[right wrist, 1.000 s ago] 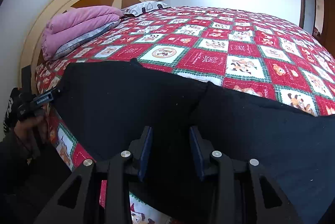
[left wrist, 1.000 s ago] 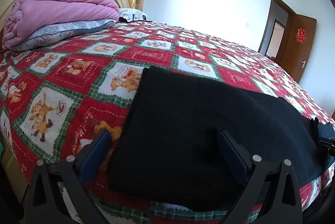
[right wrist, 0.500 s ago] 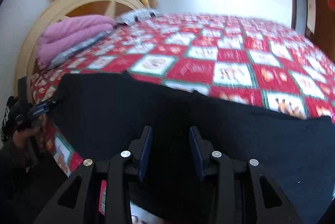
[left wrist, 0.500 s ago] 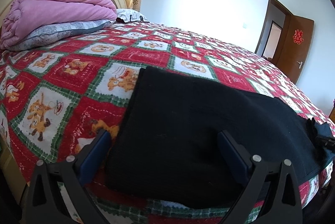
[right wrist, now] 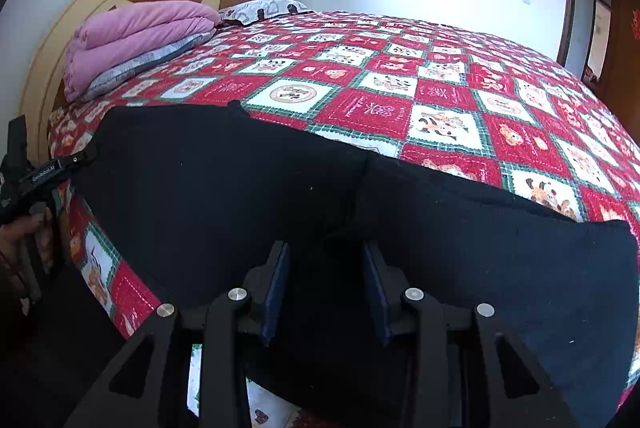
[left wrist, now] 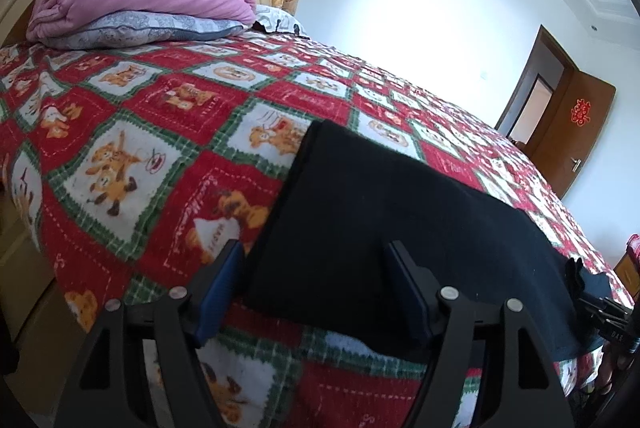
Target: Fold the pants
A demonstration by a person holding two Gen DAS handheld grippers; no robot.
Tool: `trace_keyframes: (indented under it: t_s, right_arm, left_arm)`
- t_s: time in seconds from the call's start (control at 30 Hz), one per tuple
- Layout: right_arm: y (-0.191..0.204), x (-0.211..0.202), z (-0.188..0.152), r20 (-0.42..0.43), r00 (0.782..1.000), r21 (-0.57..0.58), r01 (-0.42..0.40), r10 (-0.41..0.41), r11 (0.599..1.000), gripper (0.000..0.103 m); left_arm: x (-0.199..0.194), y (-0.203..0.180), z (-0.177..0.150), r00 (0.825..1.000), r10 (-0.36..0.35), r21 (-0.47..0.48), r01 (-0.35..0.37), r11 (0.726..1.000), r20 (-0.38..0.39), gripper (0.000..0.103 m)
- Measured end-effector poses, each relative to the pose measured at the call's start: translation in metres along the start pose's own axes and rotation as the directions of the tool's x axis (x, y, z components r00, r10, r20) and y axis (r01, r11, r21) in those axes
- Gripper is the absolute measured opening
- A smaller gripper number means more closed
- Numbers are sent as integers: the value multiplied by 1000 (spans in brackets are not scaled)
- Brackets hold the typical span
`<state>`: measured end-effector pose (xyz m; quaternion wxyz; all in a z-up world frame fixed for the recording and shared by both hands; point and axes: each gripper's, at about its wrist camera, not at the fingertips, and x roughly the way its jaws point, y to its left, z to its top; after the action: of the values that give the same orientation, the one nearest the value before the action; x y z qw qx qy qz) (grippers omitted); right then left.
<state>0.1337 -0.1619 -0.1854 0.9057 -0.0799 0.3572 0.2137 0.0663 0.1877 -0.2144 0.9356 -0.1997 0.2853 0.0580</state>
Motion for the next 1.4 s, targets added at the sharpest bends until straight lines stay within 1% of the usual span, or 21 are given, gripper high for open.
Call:
trace_keyframes:
  t_s: [0.1,0.13,0.17,0.23,0.33,0.37,0.4,0.43,0.5,0.53,0.6,0.63,0.73,0.87,0.93,1.03,1.13,1.27,1.33,1.4]
  right_arm:
    - [2,0,-1,-2,1000,-18,10,-10,1000,39]
    - [2,-1,-2,-1,1000,-20,9,-10,1000,39]
    - [2,-1,-2,-1,1000,-20,9,-9,1000,39]
    - [2,-1,-2,-1,1000,-18,8,-8,1000,39]
    - [2,-1,-2,0,1000,-20,11,-11,1000,39]
    - [2,-1,-2,1,1000,-22,13,-13,1000,39]
    - [2,-1,-2,2,1000,-24,16,-15,1000,39]
    - [2,-1,-3,3,1000,-26,17,-17,999,39]
    - [3,0,-3,5,1000,-30,20,-20,999,39]
    - [4,0,-3,6,1000,-31,22,-22,999,39]
    - [5,0,-3,7,1000,-34,25,-25,999,39]
    - [5,0,-3,8,1000,-35,25,-25,999,39]
    - [5,0,-3,7,1000,-34,24,-23,999,39]
    - [5,-1,-3,5,1000,-30,19,-19,999,39]
    - [5,-1,-4,5,1000,-30,18,-18,999,39]
    - [5,-1,-4,4,1000,-29,18,-18,999,39]
    - [0,-6,-3,12,1000,10,-1,1,1000,39]
    - [-13,-16,2,30,998,79,-49,47,996,39]
    - [-21,-18,2,19,998,109,-63,61,992,40]
    - [-28,-17,2,-1,997,137,-75,76,988,43]
  left_arm:
    - [-6,2,-2,999,30,-25,-30,999,13,75]
    - [-7,3,-3,1000,25,-28,-24,999,14,75]
    - [-5,2,-3,1000,23,-24,-23,999,5,75]
    - [-3,1,-3,999,47,-14,-47,999,3,76]
    - [-1,-2,-4,1000,20,-4,-20,1000,-4,76]
    - [0,-2,-4,1000,23,0,-23,1000,-4,75]
    - [-1,-2,-5,1000,25,0,-25,1000,-3,68]
    - [0,-2,-4,1000,24,-1,-24,1000,-7,57]
    - [0,-2,-4,1000,21,-5,-21,1000,-11,55]
    - [0,-3,-4,1000,17,-5,-17,1000,-12,49]
    - [0,-7,-4,1000,-1,4,1,1000,-17,32]
    - [-1,-9,-4,1000,-5,3,5,1000,-15,29]
    - [-5,-11,-2,1000,-11,-4,11,1000,-1,28]
    - [-12,-9,3,999,-46,-40,47,998,24,28]
    - [-15,-13,6,998,-58,-29,59,998,32,27]
    - [-21,-20,12,994,-99,-27,101,995,53,27]
    - [-31,-32,19,988,-133,8,133,991,83,27]
    - [-41,-46,25,977,-183,44,179,983,108,27]
    - [-45,-52,26,972,-206,63,200,978,115,27]
    - [-49,-58,27,965,-231,80,223,972,121,27]
